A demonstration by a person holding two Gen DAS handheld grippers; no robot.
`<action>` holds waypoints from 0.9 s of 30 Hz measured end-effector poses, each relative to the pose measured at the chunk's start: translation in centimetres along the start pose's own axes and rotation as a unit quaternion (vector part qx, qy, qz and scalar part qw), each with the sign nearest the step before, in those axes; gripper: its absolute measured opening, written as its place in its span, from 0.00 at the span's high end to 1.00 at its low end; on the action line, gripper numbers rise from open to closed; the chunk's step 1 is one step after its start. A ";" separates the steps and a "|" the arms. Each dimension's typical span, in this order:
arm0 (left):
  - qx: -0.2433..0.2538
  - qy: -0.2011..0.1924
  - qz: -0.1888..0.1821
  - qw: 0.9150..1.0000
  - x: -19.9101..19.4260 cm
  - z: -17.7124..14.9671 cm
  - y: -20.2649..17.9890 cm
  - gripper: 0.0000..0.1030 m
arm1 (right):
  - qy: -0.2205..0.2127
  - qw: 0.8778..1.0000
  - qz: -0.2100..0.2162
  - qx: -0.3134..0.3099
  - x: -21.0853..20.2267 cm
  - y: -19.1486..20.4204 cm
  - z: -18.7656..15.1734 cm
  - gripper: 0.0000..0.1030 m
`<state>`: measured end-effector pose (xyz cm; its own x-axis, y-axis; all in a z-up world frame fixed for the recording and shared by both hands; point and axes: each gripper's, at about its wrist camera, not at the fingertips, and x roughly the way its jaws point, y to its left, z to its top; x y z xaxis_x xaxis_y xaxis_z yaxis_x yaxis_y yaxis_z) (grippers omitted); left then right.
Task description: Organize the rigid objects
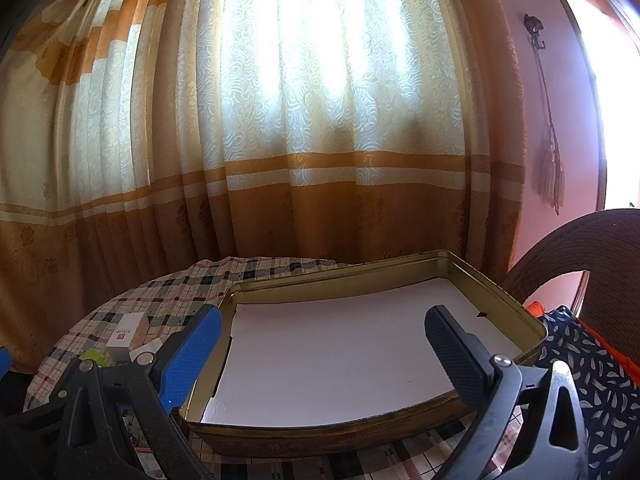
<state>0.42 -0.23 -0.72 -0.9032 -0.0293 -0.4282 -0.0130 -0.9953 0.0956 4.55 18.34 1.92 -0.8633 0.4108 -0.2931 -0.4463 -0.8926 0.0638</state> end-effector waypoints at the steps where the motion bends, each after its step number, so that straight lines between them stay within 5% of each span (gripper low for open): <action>1: -0.003 0.006 -0.005 1.000 0.1 -0.1 0.1 0.00 | 0.000 1.000 0.000 0.000 0.0 0.0 0.0 0.00; 6: -0.031 0.033 -0.023 0.999 -0.1 -0.6 1.4 0.01 | -0.001 1.000 0.003 0.004 -0.1 -0.1 -0.2 0.00; 14: 0.009 0.045 -0.041 0.998 -2.0 -1.6 3.9 0.01 | 0.028 0.999 0.034 -0.002 -0.7 -0.4 -0.6 0.01; 19: -0.001 0.081 -0.070 0.994 -2.1 -3.0 6.6 0.01 | 0.060 0.994 0.089 -0.027 -2.8 0.5 -1.7 0.01; 24: -0.016 0.108 -0.075 0.991 -1.7 -3.8 8.5 0.01 | 0.123 0.976 0.167 -0.066 -3.8 2.9 -3.1 0.02; 27: -0.014 0.114 -0.068 0.991 -1.7 -4.0 9.2 0.02 | 0.180 0.960 0.198 -0.079 -3.2 4.4 -4.5 0.22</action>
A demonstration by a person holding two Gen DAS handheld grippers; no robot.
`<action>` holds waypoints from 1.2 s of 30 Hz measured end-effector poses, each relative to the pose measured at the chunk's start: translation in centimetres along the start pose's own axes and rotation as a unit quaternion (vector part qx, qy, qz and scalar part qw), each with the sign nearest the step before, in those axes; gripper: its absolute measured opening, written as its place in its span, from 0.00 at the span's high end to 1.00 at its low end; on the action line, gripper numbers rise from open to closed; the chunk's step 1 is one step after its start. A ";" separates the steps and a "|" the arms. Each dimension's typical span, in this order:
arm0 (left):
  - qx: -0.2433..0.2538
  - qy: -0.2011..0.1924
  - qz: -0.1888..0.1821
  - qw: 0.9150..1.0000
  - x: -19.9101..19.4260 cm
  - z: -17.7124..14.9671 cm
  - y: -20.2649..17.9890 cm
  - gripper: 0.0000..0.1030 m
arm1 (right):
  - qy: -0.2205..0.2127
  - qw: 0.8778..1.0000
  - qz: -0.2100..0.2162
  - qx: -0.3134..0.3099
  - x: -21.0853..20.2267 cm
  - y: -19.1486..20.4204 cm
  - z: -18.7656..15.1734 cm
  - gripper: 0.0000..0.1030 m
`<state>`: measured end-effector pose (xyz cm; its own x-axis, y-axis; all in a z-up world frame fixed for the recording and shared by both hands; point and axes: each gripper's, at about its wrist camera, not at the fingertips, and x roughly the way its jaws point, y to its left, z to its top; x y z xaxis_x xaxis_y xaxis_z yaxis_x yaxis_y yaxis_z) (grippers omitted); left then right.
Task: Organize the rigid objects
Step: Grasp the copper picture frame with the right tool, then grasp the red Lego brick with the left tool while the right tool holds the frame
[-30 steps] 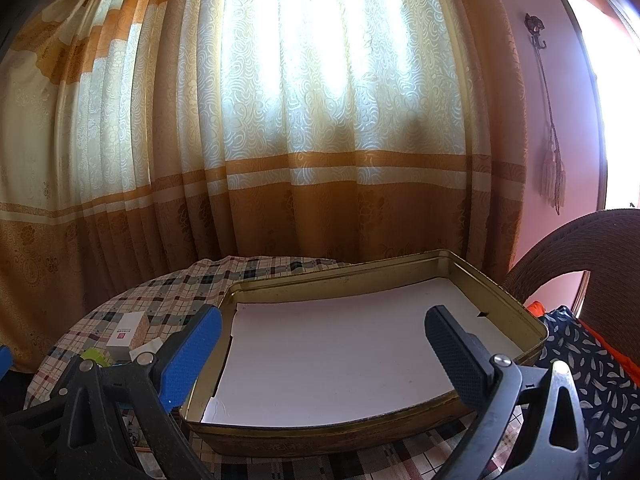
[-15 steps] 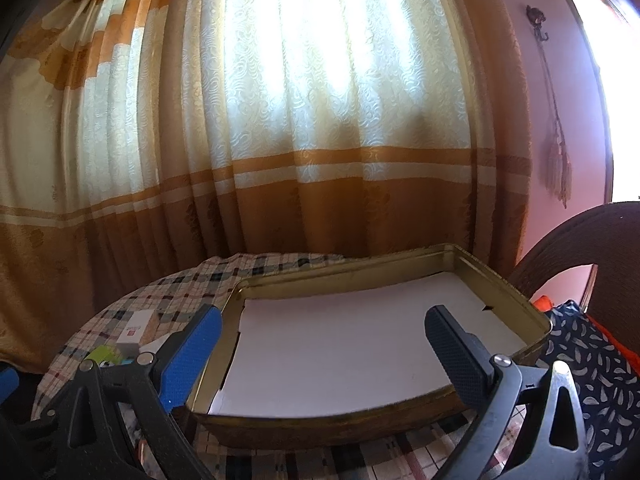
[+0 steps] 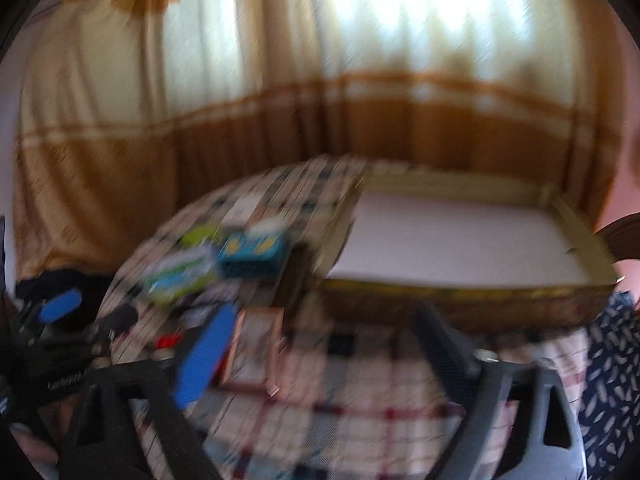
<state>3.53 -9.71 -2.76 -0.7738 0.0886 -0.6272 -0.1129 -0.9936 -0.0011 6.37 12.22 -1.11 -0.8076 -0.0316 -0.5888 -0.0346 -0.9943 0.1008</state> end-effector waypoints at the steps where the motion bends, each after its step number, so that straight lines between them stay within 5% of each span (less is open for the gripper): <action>1: 0.000 0.001 0.000 1.000 0.0 -0.1 0.2 0.02 | 0.013 1.000 0.005 0.000 0.4 -0.3 0.1 0.26; 6: 0.001 0.006 -0.008 1.000 0.0 -0.1 0.5 0.02 | 0.102 0.994 0.028 -0.021 3.3 1.2 -1.3 0.30; 12: 0.019 0.016 -0.011 1.000 0.4 -0.2 -0.4 0.02 | 0.137 0.987 0.033 -0.072 4.5 3.8 -2.3 0.31; 17: 0.044 0.020 -0.029 0.998 0.5 -0.3 -1.3 0.02 | 0.127 0.989 0.028 -0.070 4.7 3.5 -2.6 0.54; 30: 0.146 0.044 -0.102 0.983 0.8 -0.4 -6.2 0.03 | 0.124 0.991 0.020 -0.056 0.2 -1.8 -4.3 0.54; 36: 0.138 0.104 -0.108 0.979 3.8 -0.9 -7.4 0.26 | 0.127 0.990 0.020 -0.051 0.4 -2.0 -3.9 0.53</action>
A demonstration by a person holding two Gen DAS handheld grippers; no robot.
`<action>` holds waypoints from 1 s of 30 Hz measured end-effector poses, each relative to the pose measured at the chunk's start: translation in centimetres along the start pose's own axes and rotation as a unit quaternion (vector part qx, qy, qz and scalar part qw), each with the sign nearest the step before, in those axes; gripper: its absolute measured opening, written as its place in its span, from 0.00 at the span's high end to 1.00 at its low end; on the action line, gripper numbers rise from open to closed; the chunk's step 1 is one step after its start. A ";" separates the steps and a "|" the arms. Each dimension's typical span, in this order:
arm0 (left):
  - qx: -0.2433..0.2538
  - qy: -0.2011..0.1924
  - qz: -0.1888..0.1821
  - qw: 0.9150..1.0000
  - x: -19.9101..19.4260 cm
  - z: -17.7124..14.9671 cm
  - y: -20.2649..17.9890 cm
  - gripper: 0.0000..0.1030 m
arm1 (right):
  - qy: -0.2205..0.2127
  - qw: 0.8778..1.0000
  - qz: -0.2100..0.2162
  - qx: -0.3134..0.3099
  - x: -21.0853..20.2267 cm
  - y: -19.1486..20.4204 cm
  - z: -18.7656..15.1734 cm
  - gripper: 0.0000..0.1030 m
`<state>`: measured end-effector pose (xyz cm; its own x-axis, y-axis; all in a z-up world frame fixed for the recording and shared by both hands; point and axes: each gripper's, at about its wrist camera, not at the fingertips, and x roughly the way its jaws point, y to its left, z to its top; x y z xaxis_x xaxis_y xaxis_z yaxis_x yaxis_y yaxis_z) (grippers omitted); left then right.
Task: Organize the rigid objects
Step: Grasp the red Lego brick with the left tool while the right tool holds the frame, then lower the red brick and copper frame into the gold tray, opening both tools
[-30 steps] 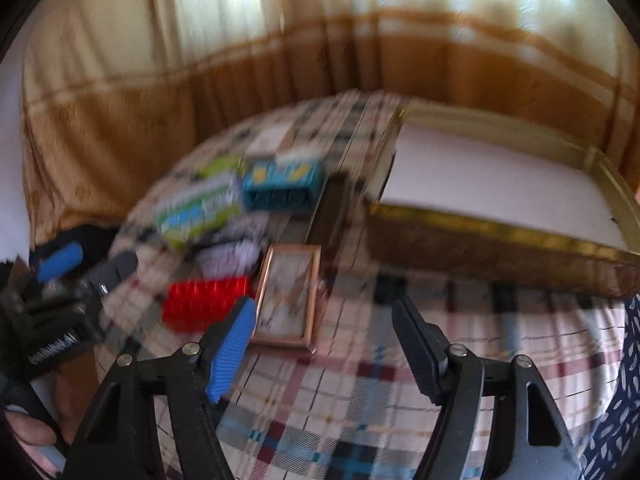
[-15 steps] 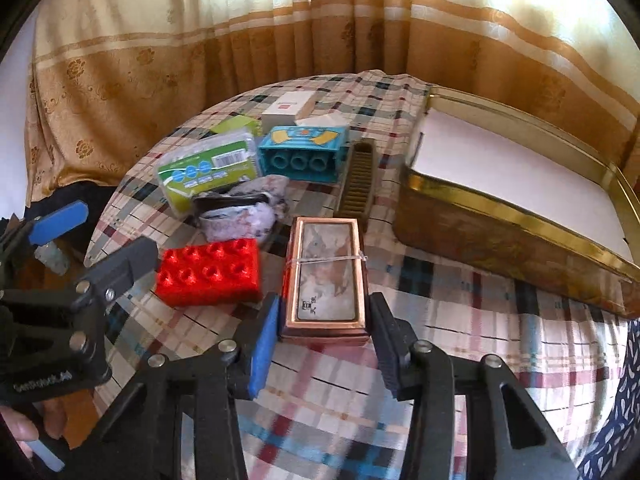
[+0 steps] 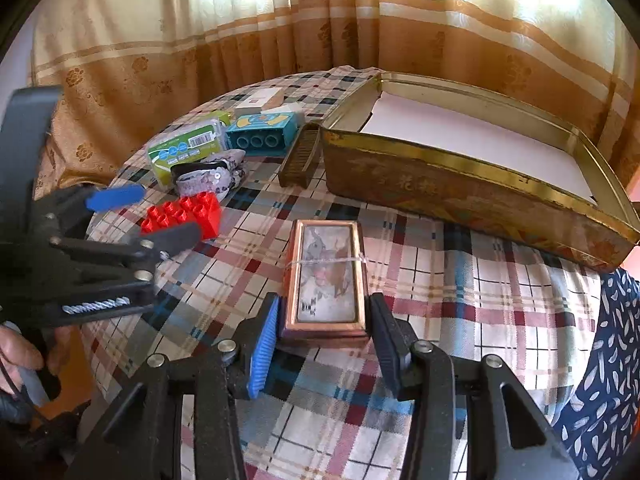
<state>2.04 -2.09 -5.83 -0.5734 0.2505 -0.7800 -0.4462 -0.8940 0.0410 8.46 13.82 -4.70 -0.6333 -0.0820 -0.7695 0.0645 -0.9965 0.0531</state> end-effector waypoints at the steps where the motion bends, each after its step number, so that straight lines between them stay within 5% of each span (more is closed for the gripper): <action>1: -0.006 0.000 -0.008 1.000 0.1 0.0 0.0 0.31 | 0.001 1.000 -0.002 -0.002 0.2 0.1 0.2 0.50; 7: -0.004 -0.014 -0.036 0.999 -0.2 -0.5 -0.2 0.49 | 0.000 1.000 -0.018 -0.019 1.2 1.0 1.0 0.45; 13: -0.011 -0.018 -0.072 0.997 -0.7 -0.8 0.1 0.70 | -0.004 1.000 -0.020 -0.018 0.8 0.4 0.7 0.53; 30: -0.031 -0.093 -0.112 0.989 -5.3 0.3 0.4 0.70 | -0.110 0.993 0.021 0.026 -4.5 -1.2 1.0 0.53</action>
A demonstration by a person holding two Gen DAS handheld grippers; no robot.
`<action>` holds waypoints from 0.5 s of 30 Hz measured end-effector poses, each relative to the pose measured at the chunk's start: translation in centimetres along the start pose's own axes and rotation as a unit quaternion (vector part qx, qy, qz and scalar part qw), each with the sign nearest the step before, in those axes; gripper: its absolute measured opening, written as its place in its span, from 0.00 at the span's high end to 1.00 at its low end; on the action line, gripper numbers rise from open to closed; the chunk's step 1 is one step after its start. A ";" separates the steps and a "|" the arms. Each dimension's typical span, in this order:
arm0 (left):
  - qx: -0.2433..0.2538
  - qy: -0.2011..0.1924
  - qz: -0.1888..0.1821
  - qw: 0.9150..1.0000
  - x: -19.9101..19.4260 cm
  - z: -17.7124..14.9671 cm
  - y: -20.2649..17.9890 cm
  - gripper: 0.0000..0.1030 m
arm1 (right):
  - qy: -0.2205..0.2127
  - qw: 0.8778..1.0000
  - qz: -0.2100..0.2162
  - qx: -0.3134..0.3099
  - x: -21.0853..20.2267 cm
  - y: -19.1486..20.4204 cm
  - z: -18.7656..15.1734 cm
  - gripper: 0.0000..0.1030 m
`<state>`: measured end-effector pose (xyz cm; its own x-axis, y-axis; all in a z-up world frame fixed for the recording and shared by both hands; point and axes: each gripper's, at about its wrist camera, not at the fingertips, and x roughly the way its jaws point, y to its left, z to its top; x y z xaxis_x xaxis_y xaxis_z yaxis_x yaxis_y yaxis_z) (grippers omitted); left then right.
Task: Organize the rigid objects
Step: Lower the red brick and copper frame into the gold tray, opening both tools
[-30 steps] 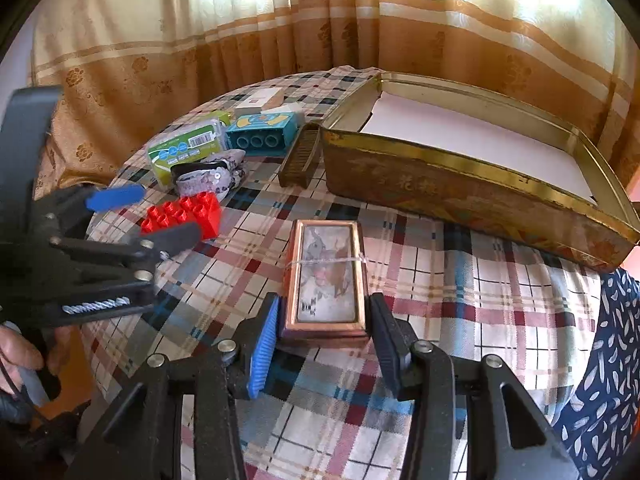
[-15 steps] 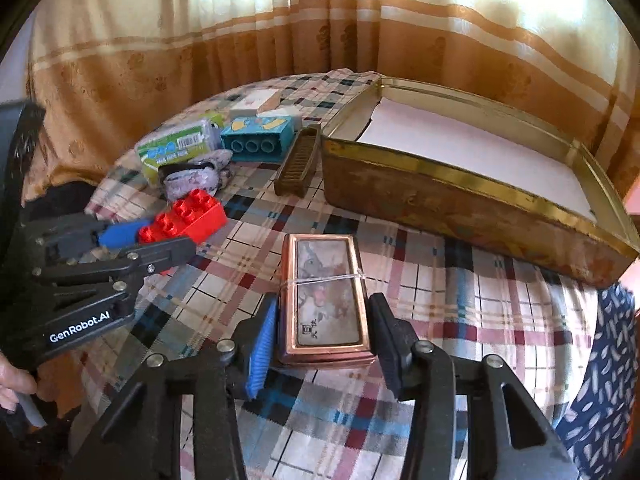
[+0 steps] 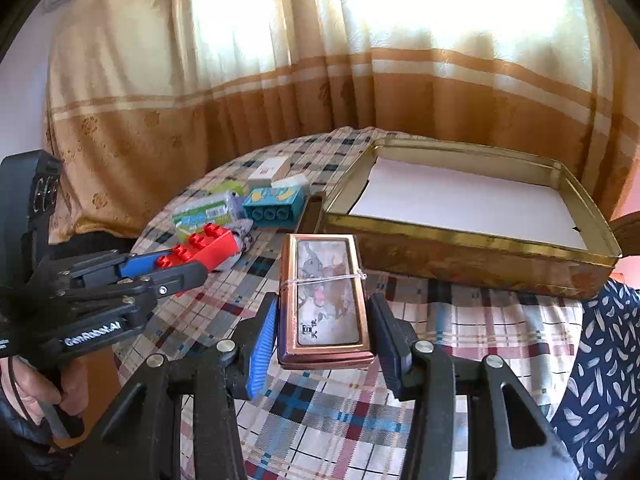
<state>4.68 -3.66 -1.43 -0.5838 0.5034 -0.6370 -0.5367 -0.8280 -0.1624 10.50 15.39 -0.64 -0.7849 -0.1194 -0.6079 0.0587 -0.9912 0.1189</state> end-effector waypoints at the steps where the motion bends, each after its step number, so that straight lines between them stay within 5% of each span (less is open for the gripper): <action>1: 0.004 -0.006 -0.001 1.000 -0.3 0.3 -0.2 0.70 | -0.006 1.000 -0.003 0.002 -0.3 -0.2 0.1 0.53; 8: 0.026 -0.039 -0.004 0.999 -0.2 3.6 -2.7 0.70 | -0.075 0.994 -0.078 0.026 -2.9 -3.5 2.8 0.53; 15: 0.030 -0.043 -0.018 0.998 4.7 7.7 -6.6 0.70 | -0.103 0.979 -0.158 0.083 -1.2 -7.8 6.1 0.53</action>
<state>0.79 6.05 2.44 -0.6123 0.5537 -0.5644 -0.5920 -0.7942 -0.1369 7.24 23.62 3.91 -0.8567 0.2221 -0.4656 -0.2940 -0.9519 0.0869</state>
